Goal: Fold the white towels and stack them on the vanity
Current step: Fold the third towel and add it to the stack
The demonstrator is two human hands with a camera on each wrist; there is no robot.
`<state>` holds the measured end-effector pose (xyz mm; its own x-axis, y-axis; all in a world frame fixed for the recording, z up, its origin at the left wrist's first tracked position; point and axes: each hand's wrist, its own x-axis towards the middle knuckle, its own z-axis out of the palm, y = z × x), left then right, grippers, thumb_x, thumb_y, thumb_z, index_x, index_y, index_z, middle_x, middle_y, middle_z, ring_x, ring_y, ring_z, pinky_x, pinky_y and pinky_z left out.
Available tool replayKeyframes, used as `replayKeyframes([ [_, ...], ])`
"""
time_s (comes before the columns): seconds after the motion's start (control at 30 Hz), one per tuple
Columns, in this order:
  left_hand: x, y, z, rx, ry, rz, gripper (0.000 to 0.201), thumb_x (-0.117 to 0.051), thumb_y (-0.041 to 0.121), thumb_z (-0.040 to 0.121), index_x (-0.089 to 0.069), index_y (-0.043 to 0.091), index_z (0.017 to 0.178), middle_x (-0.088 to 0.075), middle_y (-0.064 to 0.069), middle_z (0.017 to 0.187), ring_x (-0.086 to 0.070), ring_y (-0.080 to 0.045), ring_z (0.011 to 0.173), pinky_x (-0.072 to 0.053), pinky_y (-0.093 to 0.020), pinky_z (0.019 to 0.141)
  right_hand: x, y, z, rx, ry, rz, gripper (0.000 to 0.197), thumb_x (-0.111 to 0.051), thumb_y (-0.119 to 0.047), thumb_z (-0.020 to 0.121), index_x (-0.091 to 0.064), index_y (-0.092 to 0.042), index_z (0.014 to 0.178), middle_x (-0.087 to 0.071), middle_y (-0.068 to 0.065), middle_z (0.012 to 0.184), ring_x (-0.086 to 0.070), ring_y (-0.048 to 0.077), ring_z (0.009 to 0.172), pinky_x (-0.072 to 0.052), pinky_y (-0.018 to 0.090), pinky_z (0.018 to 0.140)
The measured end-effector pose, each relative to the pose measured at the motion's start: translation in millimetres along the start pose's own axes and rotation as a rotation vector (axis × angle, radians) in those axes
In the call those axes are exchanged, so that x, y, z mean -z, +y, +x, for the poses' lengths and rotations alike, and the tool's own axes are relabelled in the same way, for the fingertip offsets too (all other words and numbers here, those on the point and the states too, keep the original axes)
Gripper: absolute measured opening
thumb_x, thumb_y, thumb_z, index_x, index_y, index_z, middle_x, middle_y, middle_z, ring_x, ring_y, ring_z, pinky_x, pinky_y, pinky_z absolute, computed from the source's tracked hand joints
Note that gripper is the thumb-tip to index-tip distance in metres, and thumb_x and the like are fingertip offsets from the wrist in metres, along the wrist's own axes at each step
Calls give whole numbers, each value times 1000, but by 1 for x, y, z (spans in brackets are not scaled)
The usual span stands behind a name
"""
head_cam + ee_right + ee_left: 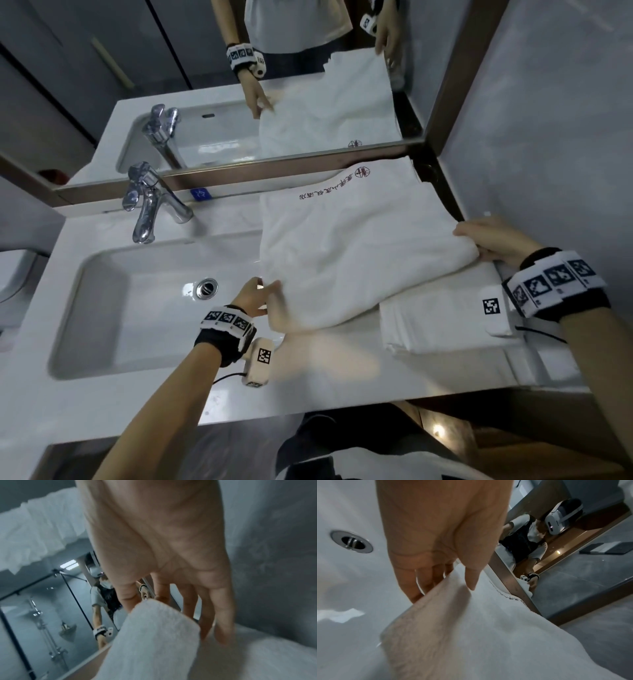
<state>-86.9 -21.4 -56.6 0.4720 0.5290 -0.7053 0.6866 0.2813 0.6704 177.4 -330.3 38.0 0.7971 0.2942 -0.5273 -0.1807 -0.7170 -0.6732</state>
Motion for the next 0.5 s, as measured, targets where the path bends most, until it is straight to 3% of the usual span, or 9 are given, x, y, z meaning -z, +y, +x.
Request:
replayKeyframes([
  [0.1, 2, -9, -6, -55, 17, 98, 37, -64, 28, 88, -39, 14, 64, -43, -4, 70, -47, -21, 79, -43, -31, 76, 6, 7, -12, 135, 19, -5, 17, -59, -28, 83, -68, -15, 77, -65, 3, 90, -57, 20, 89, -43, 34, 80],
  [0.17, 4, -16, -11, -109, 70, 203, 43, -68, 30, 85, -38, 16, 57, -35, 0, 60, -38, -19, 64, -33, -24, 63, 6, 14, -20, 165, 53, -45, 16, -60, -27, 83, -68, -17, 74, -67, 5, 91, -59, 22, 91, -43, 34, 81],
  [0.23, 5, -25, -17, -164, 78, 170, 37, -68, 24, 85, -46, 15, 57, -42, 0, 60, -41, -19, 66, -35, -23, 63, 4, 20, -25, 155, 56, -118, 21, -61, -31, 84, -69, -13, 78, -69, 14, 96, -62, 28, 95, -45, 38, 86],
  [0.33, -3, -30, -30, -230, 0, 111, 16, -60, 19, 91, -58, 7, 80, -59, -6, 81, -52, -21, 83, -44, -25, 74, -1, 22, -31, 140, -40, -82, 24, -62, -36, 87, -69, -13, 87, -68, 8, 92, -62, 17, 81, -47, 30, 75],
  [0.4, -10, -27, -37, -270, -13, 111, 19, -52, 17, 95, -59, 2, 104, -63, -13, 101, -55, -21, 92, -45, -27, 80, -6, 22, -35, 174, -53, -115, 24, -62, -32, 89, -69, -11, 97, -65, 5, 91, -60, 14, 76, -46, 26, 70],
  [0.5, -7, -13, -44, -326, 105, -66, 31, -46, 17, 98, -47, 5, 127, -55, -8, 115, -52, -21, 106, -44, -34, 92, -1, 19, -35, 213, 86, -21, 26, -57, -26, 90, -66, -5, 103, -65, 10, 98, -60, 25, 89, -48, 41, 86],
])
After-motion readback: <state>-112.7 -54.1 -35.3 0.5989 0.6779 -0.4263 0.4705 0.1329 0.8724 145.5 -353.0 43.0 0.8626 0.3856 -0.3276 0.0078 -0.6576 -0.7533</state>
